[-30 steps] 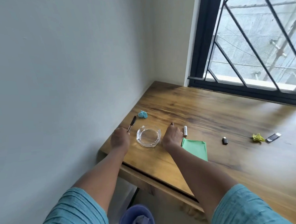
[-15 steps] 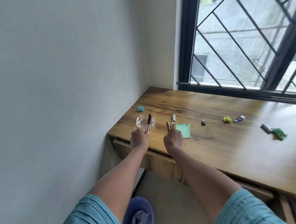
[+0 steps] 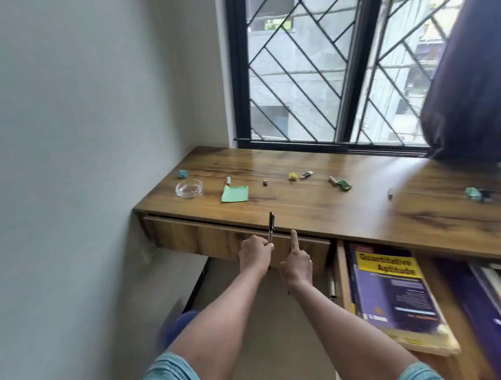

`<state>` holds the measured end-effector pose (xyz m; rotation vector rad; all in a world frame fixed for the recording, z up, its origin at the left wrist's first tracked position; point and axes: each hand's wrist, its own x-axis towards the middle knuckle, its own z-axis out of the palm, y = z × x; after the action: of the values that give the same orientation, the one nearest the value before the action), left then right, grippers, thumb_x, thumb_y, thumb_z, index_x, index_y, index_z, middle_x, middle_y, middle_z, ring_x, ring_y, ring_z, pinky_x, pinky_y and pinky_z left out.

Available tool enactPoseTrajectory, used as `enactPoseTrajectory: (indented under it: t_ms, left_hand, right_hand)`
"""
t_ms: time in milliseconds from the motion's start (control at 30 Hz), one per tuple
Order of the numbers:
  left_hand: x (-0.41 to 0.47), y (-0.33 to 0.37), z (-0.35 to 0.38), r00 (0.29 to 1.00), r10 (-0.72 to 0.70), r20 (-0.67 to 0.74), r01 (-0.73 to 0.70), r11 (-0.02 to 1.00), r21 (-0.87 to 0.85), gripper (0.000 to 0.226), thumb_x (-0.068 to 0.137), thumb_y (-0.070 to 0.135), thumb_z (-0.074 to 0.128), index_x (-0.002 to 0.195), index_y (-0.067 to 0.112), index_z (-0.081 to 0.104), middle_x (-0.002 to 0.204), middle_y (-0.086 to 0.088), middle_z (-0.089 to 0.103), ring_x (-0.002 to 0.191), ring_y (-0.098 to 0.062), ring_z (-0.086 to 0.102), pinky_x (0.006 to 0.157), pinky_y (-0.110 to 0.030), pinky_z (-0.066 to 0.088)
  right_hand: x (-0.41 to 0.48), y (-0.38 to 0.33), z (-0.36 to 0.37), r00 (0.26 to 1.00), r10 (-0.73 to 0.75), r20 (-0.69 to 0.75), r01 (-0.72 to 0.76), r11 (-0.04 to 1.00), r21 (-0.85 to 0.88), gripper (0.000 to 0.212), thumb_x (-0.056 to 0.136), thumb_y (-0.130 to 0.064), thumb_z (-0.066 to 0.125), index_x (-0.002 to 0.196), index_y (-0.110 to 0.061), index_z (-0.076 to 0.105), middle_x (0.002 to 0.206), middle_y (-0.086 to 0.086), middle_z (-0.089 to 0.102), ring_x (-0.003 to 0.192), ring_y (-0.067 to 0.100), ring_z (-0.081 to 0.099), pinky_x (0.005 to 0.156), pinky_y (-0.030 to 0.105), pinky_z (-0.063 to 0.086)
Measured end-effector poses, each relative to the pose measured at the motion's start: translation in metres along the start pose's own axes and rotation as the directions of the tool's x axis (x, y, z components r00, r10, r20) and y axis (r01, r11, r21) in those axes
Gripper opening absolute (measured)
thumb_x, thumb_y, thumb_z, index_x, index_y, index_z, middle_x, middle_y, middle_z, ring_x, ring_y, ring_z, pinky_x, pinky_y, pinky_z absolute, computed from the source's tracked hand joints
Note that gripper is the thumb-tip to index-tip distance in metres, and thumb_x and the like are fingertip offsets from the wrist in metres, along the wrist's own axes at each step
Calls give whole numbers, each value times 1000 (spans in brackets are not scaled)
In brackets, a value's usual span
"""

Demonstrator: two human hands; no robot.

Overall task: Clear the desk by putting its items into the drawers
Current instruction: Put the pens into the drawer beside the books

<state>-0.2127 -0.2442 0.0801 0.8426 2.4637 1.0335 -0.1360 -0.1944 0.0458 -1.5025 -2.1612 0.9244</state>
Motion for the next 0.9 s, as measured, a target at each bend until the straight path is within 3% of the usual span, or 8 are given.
enactPoseTrajectory:
  t_ms: [133,267,400,500,633,667,767,900]
  left_hand:
    - [-47,32,54,990,52,130,-53,999,7,24,89,26,60,97,8,75,101,-12,73,99,-22,67,83,-25,50]
    - [-85,59,107,969,54,241,-56,998,5,24,88,27,63,103,12,74,106,-9,72,104,-19,66,86,-23,48]
    - [-135,81,165,938,30,344,-51,997,51,26,86,27,65,101,8,75,101,-12,73,99,-18,68,75,-22,47]
    - [-170,89,203,913,16,408,-60,993,97,27,87,27,65,106,10,73,104,-12,72,101,-19,67,73,-21,45]
    - [-208,91,247,885,-53,462,-28,986,165,18,86,18,66,99,7,74,80,-6,71,55,2,59,55,-17,46]
    - [-214,88,255,881,-72,467,-22,981,193,19,86,18,67,101,8,74,81,-5,70,56,1,58,54,-19,46]
    - [-230,85,274,856,-130,500,-27,955,294,21,86,23,66,104,15,73,101,-8,73,86,-14,67,66,-20,44]
    - [-233,83,287,840,-159,518,-70,916,395,20,85,21,63,101,16,74,101,-8,72,92,-20,68,74,-27,50]
  right_hand:
    - [-15,58,-51,995,79,-68,-78,997,15,79,87,-14,54,151,-31,11,108,18,63,102,31,62,81,32,48]
    - [-27,126,-97,986,134,-102,-135,991,-1,76,89,-11,50,152,-25,11,107,20,64,100,35,61,80,37,49]
    - [-41,200,-148,977,199,-71,-200,980,-11,76,88,-3,47,152,-24,12,125,18,57,109,33,58,84,34,46]
    - [-50,250,-174,964,253,-85,-251,967,31,78,85,-9,53,150,-27,14,121,16,60,105,33,60,85,34,49]
    - [-63,302,-189,950,312,16,-313,949,36,73,91,-10,47,152,-21,8,134,15,53,115,34,55,96,37,44]
    - [-67,310,-189,944,324,55,-327,945,33,75,91,-8,46,153,-21,5,137,15,51,116,33,55,97,38,44]
    - [-70,334,-187,923,362,127,-367,930,11,81,88,-5,49,152,-22,2,144,12,43,120,31,52,99,38,46]
    - [-72,345,-182,875,427,229,-415,904,-101,72,89,-19,52,149,-18,13,140,16,46,124,32,50,101,38,42]
